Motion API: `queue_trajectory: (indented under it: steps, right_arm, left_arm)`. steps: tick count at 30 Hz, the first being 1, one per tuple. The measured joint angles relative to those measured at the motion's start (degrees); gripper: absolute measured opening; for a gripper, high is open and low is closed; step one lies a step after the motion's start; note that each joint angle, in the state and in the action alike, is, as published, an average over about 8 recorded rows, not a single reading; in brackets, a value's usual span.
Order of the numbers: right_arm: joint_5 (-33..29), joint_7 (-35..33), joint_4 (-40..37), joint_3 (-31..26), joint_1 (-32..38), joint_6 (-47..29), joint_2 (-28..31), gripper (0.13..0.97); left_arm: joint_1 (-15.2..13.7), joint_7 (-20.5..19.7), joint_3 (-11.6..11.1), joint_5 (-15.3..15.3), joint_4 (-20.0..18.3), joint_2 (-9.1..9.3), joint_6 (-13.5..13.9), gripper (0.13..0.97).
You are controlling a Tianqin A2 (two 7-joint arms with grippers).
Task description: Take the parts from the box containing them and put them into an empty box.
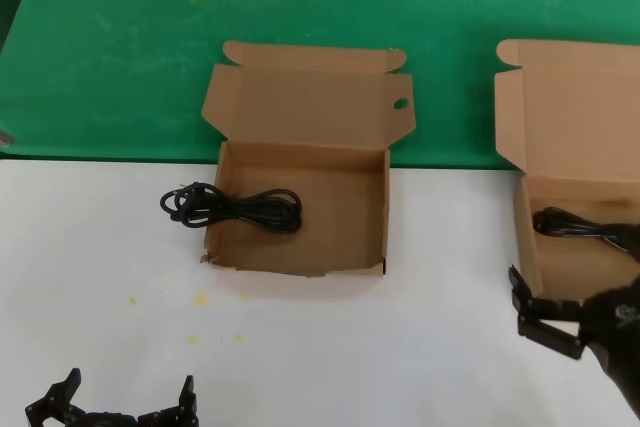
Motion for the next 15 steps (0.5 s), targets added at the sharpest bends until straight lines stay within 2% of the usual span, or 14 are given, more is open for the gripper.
queue_trajectory:
  steps: [15]
  right_arm:
    - [9.77, -4.84, -0.42, 0.38, -6.84, 6.93, -0.36, 0.966]
  left_arm:
    - [0.00, -0.02, 0.00, -0.01, 0.00, 0.00, 0.00, 0.966]
